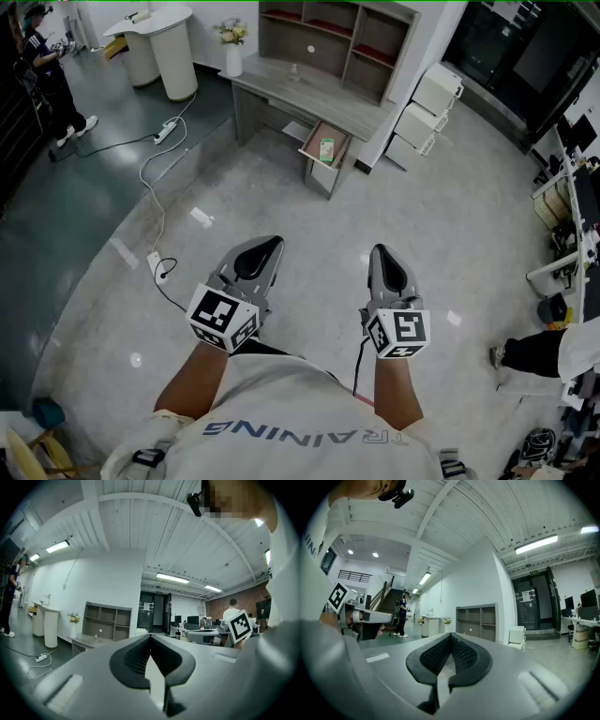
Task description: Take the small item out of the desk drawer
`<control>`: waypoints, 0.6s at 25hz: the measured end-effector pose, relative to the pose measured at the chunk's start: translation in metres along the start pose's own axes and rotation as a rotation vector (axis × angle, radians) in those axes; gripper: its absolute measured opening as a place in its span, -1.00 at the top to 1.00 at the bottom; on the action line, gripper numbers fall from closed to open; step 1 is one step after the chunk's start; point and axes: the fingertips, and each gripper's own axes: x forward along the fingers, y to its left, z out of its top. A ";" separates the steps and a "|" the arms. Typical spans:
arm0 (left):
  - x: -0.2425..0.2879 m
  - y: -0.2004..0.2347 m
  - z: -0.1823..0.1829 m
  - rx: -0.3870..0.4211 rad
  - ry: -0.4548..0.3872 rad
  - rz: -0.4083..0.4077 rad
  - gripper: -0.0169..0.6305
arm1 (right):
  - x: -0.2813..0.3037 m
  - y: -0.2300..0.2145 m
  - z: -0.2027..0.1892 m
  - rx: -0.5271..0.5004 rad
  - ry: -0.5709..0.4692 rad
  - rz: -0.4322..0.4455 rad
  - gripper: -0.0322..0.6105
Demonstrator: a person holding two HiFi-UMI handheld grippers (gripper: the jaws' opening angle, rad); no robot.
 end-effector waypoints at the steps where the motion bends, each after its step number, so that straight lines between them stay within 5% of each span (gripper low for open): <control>1: 0.002 0.001 -0.001 0.001 0.002 -0.003 0.95 | 0.002 0.000 -0.001 0.001 0.002 -0.001 0.85; 15: 0.014 0.005 -0.008 0.000 0.025 -0.026 0.95 | 0.009 -0.003 -0.004 -0.003 0.022 -0.016 0.85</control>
